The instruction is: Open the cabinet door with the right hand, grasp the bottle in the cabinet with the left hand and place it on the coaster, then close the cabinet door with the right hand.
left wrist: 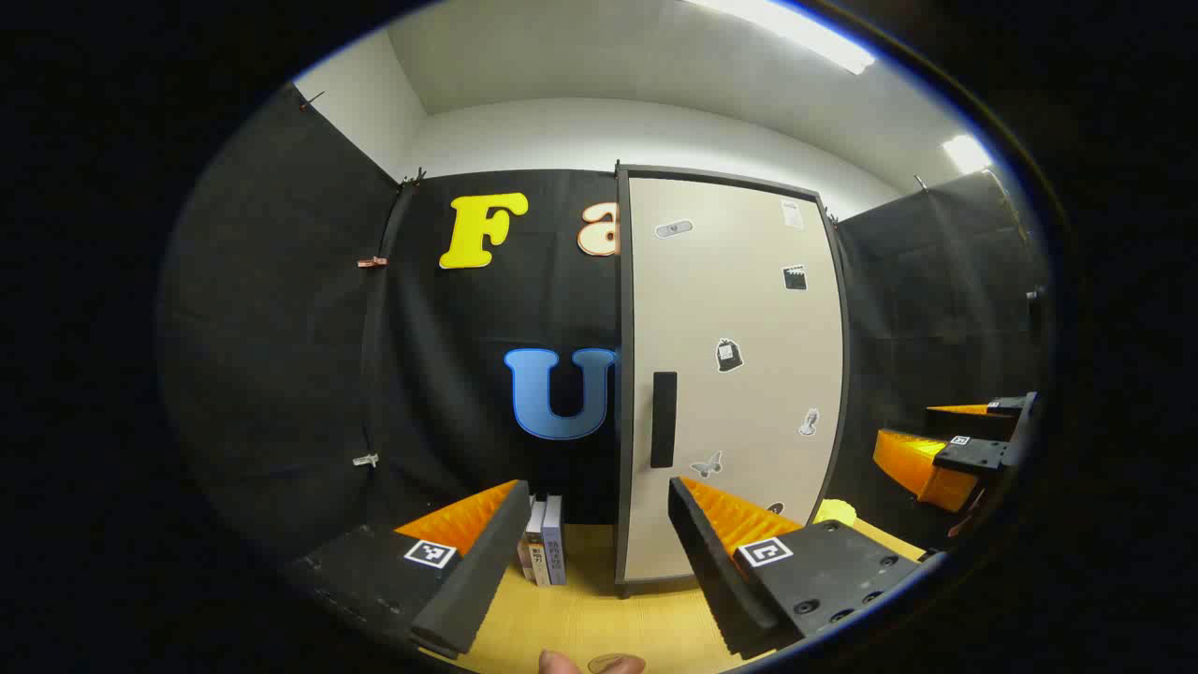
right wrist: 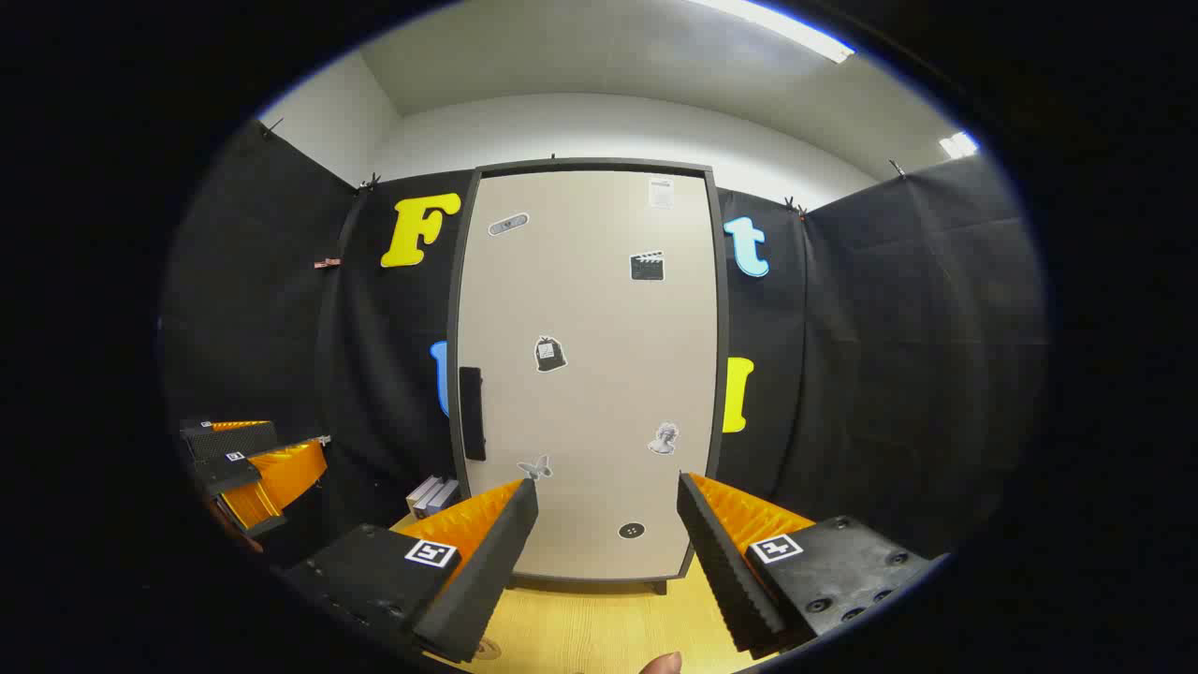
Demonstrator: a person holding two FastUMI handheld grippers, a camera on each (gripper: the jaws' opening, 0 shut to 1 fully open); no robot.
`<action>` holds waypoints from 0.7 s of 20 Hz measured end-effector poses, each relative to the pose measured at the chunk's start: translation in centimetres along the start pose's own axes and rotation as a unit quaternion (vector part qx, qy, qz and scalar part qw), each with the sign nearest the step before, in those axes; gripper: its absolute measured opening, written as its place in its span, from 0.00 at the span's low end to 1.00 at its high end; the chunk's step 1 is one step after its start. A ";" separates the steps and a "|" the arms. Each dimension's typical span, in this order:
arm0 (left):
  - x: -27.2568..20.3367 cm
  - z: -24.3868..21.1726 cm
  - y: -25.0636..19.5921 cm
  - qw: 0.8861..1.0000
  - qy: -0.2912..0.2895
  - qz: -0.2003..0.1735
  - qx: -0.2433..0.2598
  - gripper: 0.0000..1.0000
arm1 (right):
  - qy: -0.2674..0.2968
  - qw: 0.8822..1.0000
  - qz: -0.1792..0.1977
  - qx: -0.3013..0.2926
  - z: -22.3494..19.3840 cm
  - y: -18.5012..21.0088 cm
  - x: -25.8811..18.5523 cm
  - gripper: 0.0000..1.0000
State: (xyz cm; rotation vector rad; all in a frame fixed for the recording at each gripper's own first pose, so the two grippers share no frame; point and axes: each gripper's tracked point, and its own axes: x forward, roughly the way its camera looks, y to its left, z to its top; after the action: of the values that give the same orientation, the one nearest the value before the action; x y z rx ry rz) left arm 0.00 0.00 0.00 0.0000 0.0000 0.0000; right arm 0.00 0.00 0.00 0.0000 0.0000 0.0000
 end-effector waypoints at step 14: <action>0.5 0.3 0.5 1.000 -0.007 0.000 0.001 0.93 | 0.001 1.000 -0.001 0.001 -0.1 0.5 0.3 0.98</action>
State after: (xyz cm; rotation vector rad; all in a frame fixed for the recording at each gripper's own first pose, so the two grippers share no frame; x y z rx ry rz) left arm 0.46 0.53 0.32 0.0030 -0.0136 0.0006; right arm 0.33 0.49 -0.10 0.0017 0.0028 -0.0021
